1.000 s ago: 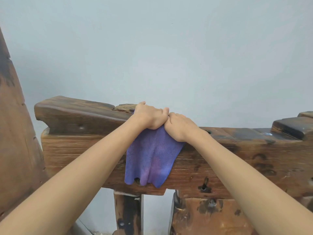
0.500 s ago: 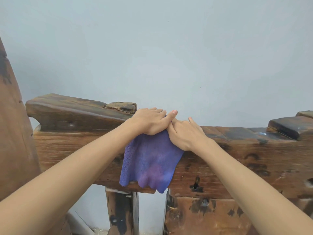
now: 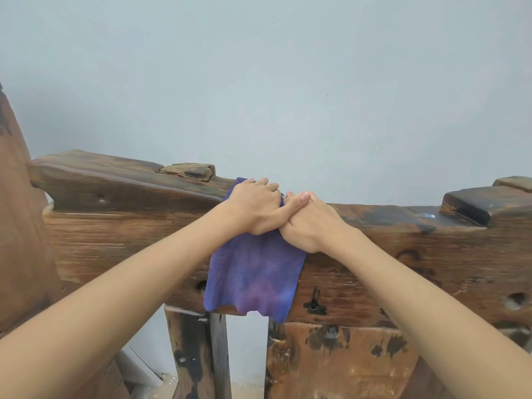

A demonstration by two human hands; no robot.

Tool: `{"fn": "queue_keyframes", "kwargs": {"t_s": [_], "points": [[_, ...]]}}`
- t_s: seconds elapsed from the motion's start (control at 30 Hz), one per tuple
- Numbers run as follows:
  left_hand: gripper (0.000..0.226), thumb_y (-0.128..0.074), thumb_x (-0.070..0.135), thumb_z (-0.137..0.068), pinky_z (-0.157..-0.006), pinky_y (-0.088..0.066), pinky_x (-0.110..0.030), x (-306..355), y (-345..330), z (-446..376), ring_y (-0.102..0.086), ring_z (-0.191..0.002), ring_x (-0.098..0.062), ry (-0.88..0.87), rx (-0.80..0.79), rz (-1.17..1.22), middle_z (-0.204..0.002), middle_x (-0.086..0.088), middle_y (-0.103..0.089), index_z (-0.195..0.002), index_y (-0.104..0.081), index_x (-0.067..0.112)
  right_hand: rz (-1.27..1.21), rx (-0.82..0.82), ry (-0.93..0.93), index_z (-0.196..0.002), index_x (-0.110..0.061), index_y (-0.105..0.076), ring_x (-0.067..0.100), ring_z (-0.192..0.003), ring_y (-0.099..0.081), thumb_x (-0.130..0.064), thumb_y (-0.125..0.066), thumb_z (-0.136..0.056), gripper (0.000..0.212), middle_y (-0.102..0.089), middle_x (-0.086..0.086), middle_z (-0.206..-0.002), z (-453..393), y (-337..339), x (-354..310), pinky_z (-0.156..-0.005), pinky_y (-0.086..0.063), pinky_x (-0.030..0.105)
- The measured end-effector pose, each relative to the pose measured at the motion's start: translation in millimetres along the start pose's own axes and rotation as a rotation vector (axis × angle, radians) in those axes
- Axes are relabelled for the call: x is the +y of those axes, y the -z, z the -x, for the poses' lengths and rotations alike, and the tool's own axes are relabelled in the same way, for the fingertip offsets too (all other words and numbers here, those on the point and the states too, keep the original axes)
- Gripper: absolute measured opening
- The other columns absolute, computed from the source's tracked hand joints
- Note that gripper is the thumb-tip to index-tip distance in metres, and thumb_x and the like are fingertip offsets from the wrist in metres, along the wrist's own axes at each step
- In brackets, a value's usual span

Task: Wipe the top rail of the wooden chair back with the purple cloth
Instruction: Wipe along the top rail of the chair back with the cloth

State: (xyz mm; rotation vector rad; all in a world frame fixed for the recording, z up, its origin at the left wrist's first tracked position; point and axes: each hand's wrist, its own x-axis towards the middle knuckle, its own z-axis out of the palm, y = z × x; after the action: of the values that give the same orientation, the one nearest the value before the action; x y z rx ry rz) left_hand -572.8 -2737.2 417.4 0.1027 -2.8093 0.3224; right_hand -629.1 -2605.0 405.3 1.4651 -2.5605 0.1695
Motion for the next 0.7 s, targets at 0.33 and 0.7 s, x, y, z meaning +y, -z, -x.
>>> {"fn": "queue_keyframes", "kwargs": {"t_s": [0.33, 0.7], "points": [[0.06, -0.016, 0.048, -0.103, -0.072, -0.038, -0.036, 12.5, -6.9, 0.2, -0.066, -0.098, -0.027, 0.082, 0.161, -0.055, -0.103, -0.002, -0.071, -0.088, -0.065, 0.017, 0.068, -0.032, -0.182, -0.149, -0.006, -0.043, 0.024, -0.146, -0.039, -0.035, -0.014, -0.105, 0.061, -0.042, 0.011, -0.159, 21.5, 7.2, 47.8, -0.124, -0.007, 0.052], [0.051, -0.018, 0.036, -0.104, -0.089, -0.044, -0.037, 40.5, -17.7, -6.4, -0.067, -0.101, -0.031, 0.081, 0.15, -0.144, -0.108, -0.007, -0.073, -0.093, -0.063, 0.013, -0.136, 0.092, -0.206, -0.12, -0.017, -0.06, 0.032, -0.127, -0.053, -0.032, -0.028, -0.102, 0.04, -0.059, 0.004, -0.14, 19.0, 3.6, 42.6, -0.092, -0.039, 0.041]]}}
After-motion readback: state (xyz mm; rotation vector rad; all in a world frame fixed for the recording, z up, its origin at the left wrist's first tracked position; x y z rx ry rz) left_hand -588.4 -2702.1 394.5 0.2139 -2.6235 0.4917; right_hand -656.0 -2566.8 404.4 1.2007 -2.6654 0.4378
